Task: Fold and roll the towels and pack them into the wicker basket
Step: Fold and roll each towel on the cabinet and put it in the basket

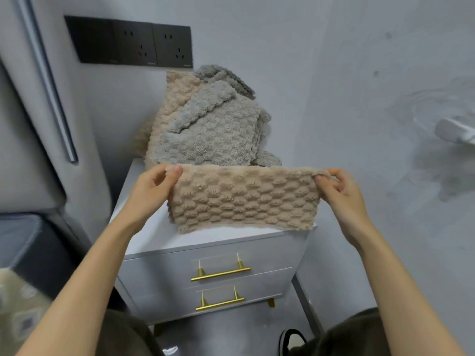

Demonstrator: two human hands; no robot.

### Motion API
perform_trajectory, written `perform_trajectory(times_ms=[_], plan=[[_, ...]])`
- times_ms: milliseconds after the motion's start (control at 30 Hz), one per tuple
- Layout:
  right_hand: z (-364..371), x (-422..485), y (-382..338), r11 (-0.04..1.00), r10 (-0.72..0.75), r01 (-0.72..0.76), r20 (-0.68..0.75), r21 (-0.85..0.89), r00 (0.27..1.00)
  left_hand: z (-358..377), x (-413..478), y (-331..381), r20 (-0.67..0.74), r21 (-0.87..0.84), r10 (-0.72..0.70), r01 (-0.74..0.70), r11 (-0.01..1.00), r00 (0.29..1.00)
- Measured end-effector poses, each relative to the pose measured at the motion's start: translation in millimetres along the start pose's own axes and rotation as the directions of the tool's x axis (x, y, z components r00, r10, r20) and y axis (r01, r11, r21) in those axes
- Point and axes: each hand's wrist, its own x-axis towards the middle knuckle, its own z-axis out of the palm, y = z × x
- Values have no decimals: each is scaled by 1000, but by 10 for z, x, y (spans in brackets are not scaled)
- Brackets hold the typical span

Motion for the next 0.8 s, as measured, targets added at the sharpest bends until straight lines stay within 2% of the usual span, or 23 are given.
perform_trajectory(times_ms=[33,100,200,333,467,533,667,700,800], plan=[[14,5,-11,999,1,-1,-10,36,1000,23,16,6,20,-84,-36,38,996,999],[37,15,-11,998,-16,19,-50,52,999,82,54,-14,33,-144,-77,80,986,997],[77,89,55,999,-19,16,-84,-35,996,199,142,-82,35,-50,-82,83,995,996],[134,366,283,983,54,-74,-122,-167,991,356,344,-245,5,98,-155,154,983,988],[212,603,507,948,78,-138,-211,-287,974,510,520,-393,-66,84,-183,188,979,981],[215,637,579,926,134,-190,-185,-328,974,557,529,-404,-66,92,-159,165,982,985],[144,607,647,816,225,-226,-69,-531,972,541,403,-412,-121,375,31,16,927,992],[119,591,648,790,245,-241,-70,-563,967,520,347,-390,-100,438,26,20,899,995],[44,556,693,716,350,-313,-67,-624,934,484,133,-311,61,632,-135,66,772,989]])
